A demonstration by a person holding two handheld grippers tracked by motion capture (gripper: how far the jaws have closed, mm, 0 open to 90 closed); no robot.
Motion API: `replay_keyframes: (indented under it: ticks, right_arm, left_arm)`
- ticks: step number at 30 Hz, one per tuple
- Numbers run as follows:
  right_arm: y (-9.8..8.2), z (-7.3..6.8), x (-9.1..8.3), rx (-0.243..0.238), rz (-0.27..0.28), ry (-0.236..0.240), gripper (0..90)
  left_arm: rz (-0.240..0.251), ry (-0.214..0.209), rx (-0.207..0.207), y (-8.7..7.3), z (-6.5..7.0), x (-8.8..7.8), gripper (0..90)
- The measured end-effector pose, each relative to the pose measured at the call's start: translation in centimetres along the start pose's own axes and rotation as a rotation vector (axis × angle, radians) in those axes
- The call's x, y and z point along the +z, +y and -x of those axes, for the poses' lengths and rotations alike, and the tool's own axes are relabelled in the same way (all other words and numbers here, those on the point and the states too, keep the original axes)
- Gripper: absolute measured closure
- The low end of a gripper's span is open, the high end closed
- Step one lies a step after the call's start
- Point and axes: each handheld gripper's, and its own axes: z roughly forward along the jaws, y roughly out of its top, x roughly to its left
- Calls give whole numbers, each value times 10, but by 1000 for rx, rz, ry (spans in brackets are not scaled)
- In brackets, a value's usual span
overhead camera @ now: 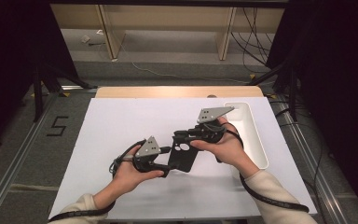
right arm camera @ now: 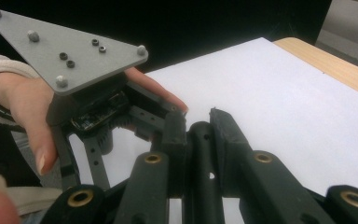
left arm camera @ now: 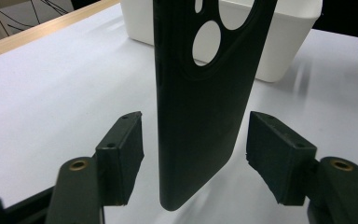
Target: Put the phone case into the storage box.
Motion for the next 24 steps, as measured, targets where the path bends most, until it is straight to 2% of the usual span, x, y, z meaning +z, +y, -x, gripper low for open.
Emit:
replay_keyframes:
  ticks: [12, 18, 24]
  right_arm:
    - [1, -3, 2, -9, 2, 29, 778]
    - [1, -4, 3, -14, 9, 53, 777]
    - [2, -5, 2, -23, 15, 73, 778]
  left_arm:
    - [-14, -33, 21, 0, 1, 1, 492]
    - [-21, -34, 25, -1, -2, -1, 577]
    - [-21, -55, 23, -1, -2, -1, 560]
